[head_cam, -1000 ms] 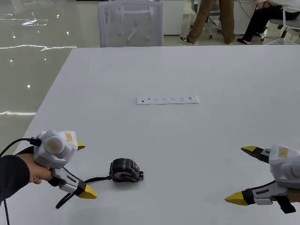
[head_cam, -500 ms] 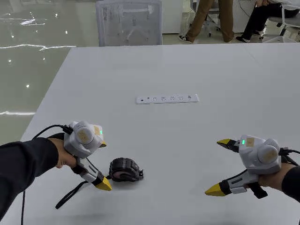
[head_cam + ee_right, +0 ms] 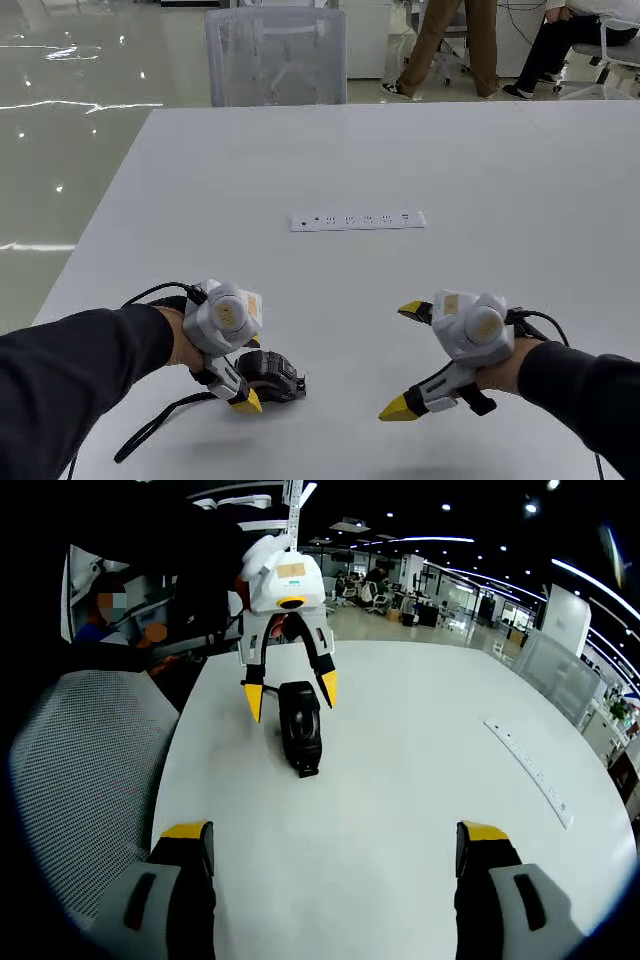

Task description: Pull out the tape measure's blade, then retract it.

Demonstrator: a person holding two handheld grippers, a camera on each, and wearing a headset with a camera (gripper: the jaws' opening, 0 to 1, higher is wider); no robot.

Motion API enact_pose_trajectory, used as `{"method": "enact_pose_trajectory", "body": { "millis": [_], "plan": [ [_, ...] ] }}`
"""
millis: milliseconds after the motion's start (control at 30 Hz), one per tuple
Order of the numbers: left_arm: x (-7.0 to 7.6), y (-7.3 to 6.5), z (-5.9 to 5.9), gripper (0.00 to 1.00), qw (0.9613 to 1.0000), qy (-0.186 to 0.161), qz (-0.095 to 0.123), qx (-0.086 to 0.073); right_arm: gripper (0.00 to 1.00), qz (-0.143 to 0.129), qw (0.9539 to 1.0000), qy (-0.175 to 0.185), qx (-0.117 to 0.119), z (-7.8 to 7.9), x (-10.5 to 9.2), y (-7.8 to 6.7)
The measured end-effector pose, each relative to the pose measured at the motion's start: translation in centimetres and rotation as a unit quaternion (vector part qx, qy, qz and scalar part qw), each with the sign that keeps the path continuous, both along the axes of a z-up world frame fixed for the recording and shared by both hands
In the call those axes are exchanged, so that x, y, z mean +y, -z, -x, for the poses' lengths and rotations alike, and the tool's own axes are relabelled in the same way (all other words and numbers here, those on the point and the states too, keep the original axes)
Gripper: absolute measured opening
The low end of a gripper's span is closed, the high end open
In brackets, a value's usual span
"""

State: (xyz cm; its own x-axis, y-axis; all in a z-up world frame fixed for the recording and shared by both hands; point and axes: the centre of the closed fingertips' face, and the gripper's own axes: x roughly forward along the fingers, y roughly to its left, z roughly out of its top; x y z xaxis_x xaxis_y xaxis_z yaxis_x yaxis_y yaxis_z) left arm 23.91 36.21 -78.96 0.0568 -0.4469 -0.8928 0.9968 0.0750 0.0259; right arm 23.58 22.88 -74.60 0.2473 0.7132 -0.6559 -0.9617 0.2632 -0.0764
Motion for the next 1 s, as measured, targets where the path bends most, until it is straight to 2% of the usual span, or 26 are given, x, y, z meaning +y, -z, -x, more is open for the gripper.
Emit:
{"method": "enact_pose_trajectory", "body": {
  "millis": [67,200,333,367,400,500,633,700,767,933,1000],
  "plan": [
    [-0.3,0.3,-0.4,0.51,0.9999,0.007,-0.003,-0.008,0.97,0.003,0.9999,-0.012,0.003,0.1,1.1,0.2],
    [-0.9,0.5,-0.5,0.5,0.9999,0.008,-0.002,-0.005,0.96,0.011,0.9994,-0.031,0.008,0.3,2.8,0.7],
    [-0.8,0.9,-0.7,0.43,0.9994,0.026,-0.017,-0.014,0.94,0.018,0.9986,-0.047,0.014,0.3,4.2,1.3],
    [-0.8,1.0,-0.2,0.37,0.9991,0.037,-0.02,-0.004,0.94,0.02,0.9984,-0.05,0.015,0.3,4.5,1.4],
    [-0.9,1.0,-0.3,0.35,0.9992,0.035,-0.018,-0.01,0.93,0.02,0.9984,-0.051,0.016,0.2,4.8,1.5],
    [-0.8,1.1,-0.5,0.34,0.999,0.036,-0.027,-0.009,0.92,0.021,0.998,-0.054,0.025,0.0,5.6,1.9],
    [-0.7,1.1,-0.6,0.34,0.9985,0.037,-0.041,-0.002,0.86,0.028,0.9972,-0.063,0.029,-0.3,6.6,2.5],
    [-0.7,1.1,-0.6,0.34,0.9986,0.033,-0.041,0.001,0.84,0.031,0.9972,-0.059,0.035,-0.6,6.9,3.0],
    [-0.6,1.1,-0.6,0.34,0.9988,0.028,-0.04,0.005,0.8,0.032,0.9968,-0.062,0.039,-0.6,7.2,3.4],
    [-0.8,1.3,-0.9,0.33,0.9989,0.019,-0.042,0.0,0.67,0.046,0.9955,-0.075,0.035,-0.6,7.9,4.6],
    [-0.8,1.2,-0.9,0.33,0.9989,0.018,-0.042,0.003,0.62,0.05,0.9954,-0.075,0.031,-0.8,8.3,5.1]
  ]
}}
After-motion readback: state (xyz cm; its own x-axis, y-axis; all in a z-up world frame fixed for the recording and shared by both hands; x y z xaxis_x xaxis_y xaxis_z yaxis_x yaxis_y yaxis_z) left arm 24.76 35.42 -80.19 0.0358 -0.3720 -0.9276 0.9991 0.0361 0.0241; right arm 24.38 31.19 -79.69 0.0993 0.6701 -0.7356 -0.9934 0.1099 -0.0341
